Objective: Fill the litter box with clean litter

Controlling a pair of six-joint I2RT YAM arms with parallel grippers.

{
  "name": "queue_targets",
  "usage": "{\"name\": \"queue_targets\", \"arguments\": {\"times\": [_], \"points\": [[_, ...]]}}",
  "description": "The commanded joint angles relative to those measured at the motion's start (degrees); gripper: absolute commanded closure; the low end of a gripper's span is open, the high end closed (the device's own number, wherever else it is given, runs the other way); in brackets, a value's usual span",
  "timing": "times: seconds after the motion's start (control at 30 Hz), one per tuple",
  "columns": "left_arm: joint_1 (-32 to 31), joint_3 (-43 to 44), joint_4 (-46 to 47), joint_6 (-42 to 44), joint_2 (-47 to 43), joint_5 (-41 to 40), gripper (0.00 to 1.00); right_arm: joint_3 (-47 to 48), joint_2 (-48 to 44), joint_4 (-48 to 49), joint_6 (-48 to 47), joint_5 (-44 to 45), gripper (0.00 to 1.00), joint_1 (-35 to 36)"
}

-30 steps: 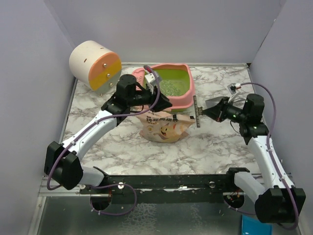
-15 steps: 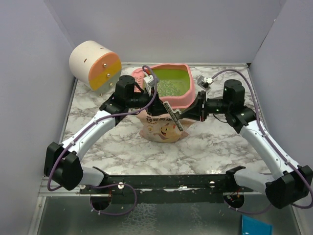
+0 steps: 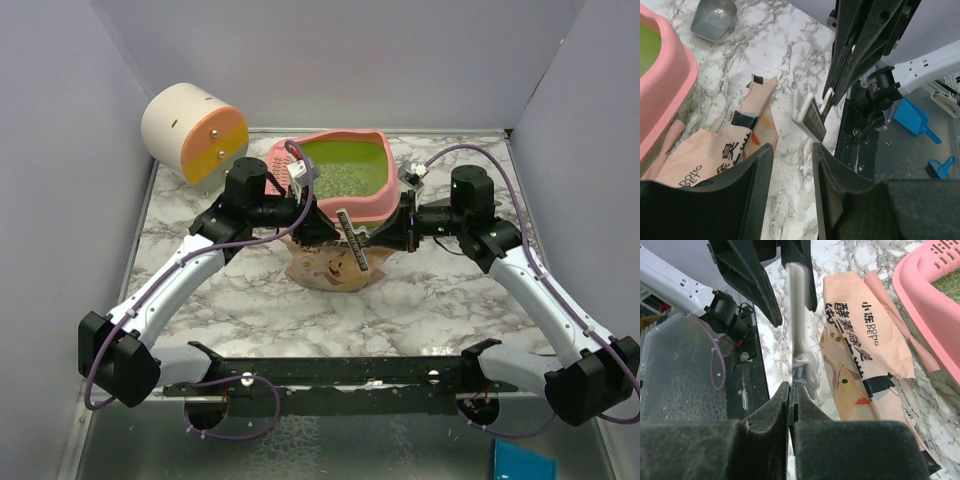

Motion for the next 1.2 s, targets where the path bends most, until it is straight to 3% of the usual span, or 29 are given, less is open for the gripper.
{"name": "queue_targets", "arguments": {"times": [0.0, 0.23, 0.5, 1.17], "points": [[0.16, -0.76, -5.55, 3.80, -2.33, -1.55, 0.60, -1.07, -2.62, -0.97, -0.56, 3.86, 0.99, 0.05], [0.16, -3.63, -8.25, 7.74, -5.91, 0.96, 0.60, -1.43, -3.72, -6.22, -3.92, 3.11, 0.99, 1.01], [0.16, -3.52, -10.07, 9.23, -7.18, 1.81, 0.60, 0.95, 1.62, -11.50, -8.46, 9.01, 0.99, 10.94], [0.16, -3.04, -12.23, 10.79, -4.13, 4.90, 0.64, 0.60, 1.15, -10.43, -8.11, 9.92, 0.99, 11.75]]}}
